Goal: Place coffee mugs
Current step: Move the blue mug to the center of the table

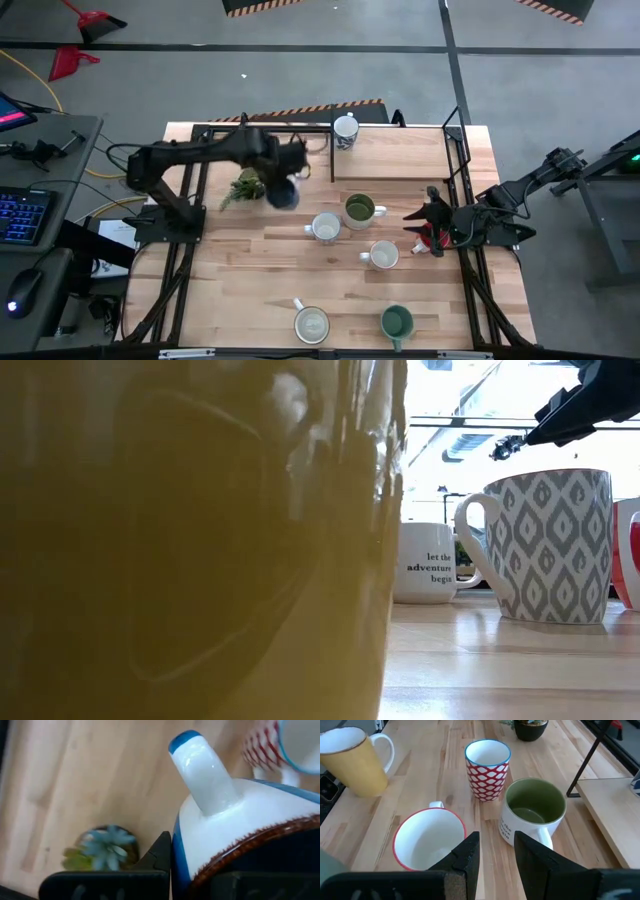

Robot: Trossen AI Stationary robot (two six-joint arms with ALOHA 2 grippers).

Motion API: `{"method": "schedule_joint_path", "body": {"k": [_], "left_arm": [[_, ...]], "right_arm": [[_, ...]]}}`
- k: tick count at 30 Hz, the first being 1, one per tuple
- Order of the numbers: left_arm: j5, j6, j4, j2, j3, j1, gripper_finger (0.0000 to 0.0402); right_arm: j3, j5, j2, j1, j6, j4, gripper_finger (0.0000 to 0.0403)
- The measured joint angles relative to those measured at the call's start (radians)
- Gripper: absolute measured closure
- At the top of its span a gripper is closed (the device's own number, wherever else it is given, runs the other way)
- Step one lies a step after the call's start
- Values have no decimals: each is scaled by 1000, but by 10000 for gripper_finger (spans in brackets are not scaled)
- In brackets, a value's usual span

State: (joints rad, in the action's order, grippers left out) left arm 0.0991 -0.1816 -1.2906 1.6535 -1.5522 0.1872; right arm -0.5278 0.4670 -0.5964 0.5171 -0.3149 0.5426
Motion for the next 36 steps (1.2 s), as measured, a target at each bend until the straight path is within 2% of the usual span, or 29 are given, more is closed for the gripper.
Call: {"method": "schedule_joint_path", "body": {"k": [7, 15, 21, 28, 36], "left_arm": [[-9, 75, 4, 123, -99, 106, 398], [-9, 168, -3, 268, -173, 134, 398], [9, 182, -97, 278, -242, 143, 398], [34, 191, -122, 279, -312, 147, 398], [29, 170, -120, 280, -299, 141, 398]], "right_arm": [[0, -5, 0, 0, 1, 3, 299], [0, -12, 0, 0, 0, 10, 299], [0, -25, 0, 0, -2, 16, 299], [0, -25, 0, 0, 0, 16, 299], [0, -35, 0, 0, -25, 19, 299]]}}
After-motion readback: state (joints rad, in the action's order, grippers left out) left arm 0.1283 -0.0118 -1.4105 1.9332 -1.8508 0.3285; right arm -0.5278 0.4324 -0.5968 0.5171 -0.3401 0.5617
